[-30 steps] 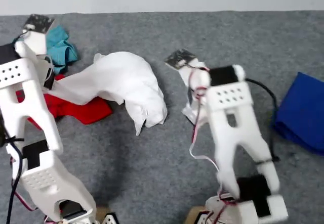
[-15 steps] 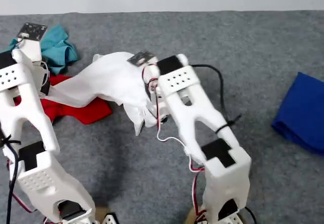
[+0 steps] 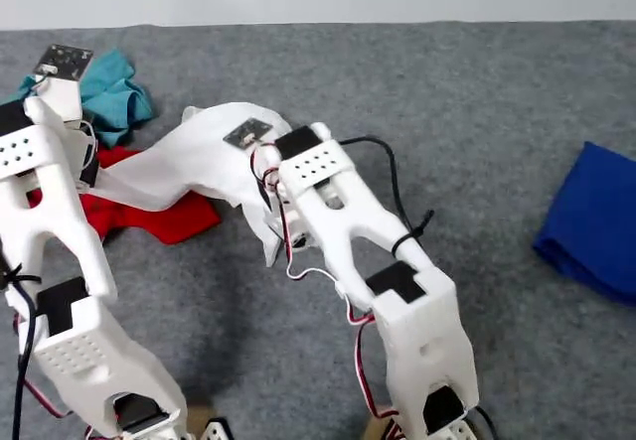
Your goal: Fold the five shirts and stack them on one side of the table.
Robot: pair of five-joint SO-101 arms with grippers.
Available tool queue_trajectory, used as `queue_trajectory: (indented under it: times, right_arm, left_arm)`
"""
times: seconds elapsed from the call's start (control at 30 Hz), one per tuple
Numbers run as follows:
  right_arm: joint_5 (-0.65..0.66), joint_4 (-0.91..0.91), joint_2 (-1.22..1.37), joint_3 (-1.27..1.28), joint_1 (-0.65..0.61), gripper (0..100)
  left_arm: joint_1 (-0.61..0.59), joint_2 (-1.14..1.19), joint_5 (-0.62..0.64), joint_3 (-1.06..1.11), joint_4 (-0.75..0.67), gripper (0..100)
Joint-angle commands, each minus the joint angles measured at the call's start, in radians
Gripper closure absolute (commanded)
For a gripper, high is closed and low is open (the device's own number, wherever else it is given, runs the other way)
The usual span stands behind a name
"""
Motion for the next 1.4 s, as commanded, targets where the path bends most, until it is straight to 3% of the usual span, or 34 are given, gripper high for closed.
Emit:
queue_trajectory:
  times: [0.0, 0.07, 0.27, 0.43, 0.7, 0.9, 1.37]
  right_arm:
    - [-0.002, -0.03, 0.007, -0.064, 0.018, 89.8]
    - [-0.002, -0.022, 0.004, -0.095, 0.039, 99.7]
    - [0.015, 0.124, -0.044, -0.278, 0.113, 98.8]
    - [0.176, 0.26, -0.119, -0.503, 0.17, 98.9]
    - [0.281, 0.265, -0.226, -0.741, 0.332, 98.9]
    - [0.284, 0.26, -0.271, -0.913, 0.455, 98.9]
    - [0.407, 0.259, -0.426, -1.163, 0.656, 98.9]
  left_arm:
    - [-0.006, -0.066, 0.008, -0.004, -0.018, 100]
    - [-0.006, -0.068, 0.008, -0.005, -0.017, 100]
    - [-0.003, -0.095, 0.008, -0.015, 0.006, 100]
    - [-0.002, -0.189, 0.008, -0.087, 0.048, 100]
    - [0.057, -0.385, 0.008, -0.226, 0.046, 100]
    - [0.107, -0.499, 0.005, -0.325, 0.04, 100]
    - [0.107, -0.548, 0.008, -0.72, 0.005, 100]
